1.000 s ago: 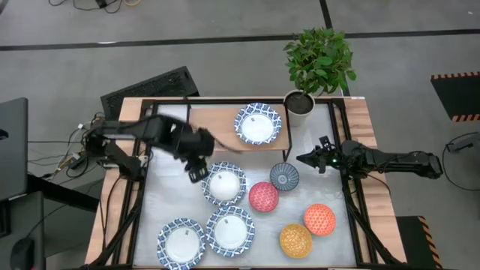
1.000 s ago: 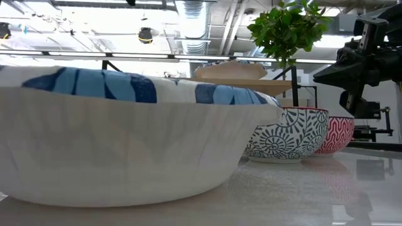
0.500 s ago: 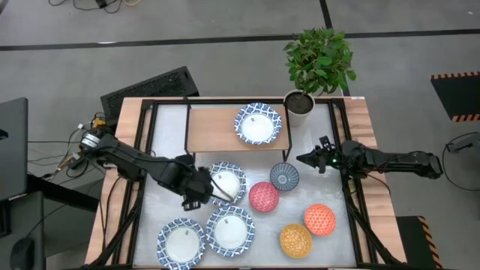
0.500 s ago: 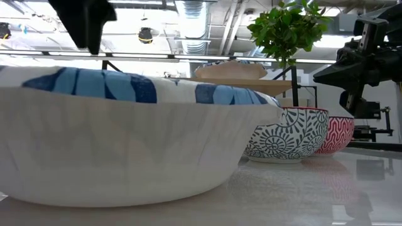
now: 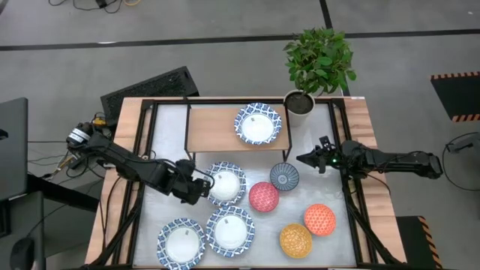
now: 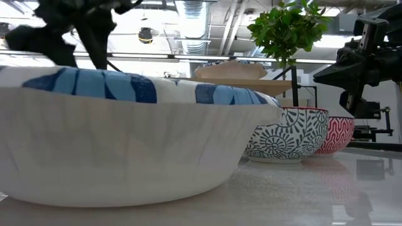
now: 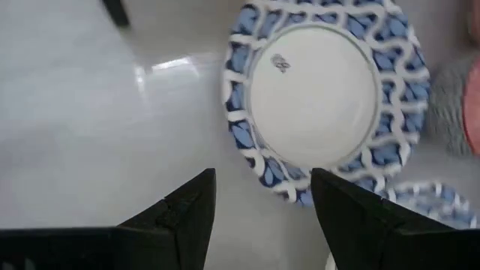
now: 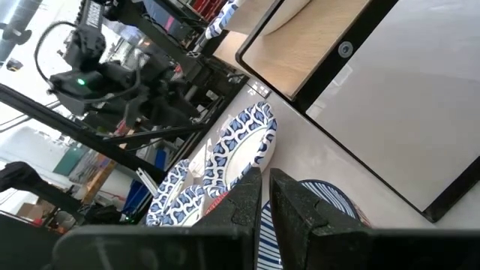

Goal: Place and stack bowls onto a shelf
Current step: Stack the white patterned bowl on top of the other white patterned bowl on the shelf

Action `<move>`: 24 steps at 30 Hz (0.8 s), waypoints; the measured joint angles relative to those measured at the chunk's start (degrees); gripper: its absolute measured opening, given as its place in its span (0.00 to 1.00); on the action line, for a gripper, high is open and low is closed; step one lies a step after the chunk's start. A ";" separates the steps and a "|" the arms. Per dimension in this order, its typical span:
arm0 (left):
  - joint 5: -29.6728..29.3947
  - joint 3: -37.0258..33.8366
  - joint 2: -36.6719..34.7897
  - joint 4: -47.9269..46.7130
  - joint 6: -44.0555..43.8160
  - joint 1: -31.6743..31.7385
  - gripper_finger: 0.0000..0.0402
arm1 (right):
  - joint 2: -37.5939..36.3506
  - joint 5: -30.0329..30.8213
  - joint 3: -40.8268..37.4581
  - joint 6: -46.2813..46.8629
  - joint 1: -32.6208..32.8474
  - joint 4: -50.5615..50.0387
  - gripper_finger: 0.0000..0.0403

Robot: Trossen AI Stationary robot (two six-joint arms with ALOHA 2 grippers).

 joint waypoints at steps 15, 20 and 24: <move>-2.84 -14.15 0.74 18.73 -9.84 -0.02 0.50 | 0.00 -0.02 0.00 0.00 0.00 0.00 0.14; -3.92 -16.57 1.75 28.17 -7.63 0.44 0.50 | 0.00 0.00 0.00 -0.03 0.00 0.00 0.14; -4.16 -17.38 2.79 31.16 -7.01 1.23 0.50 | 0.00 0.00 0.00 -0.04 0.00 0.00 0.14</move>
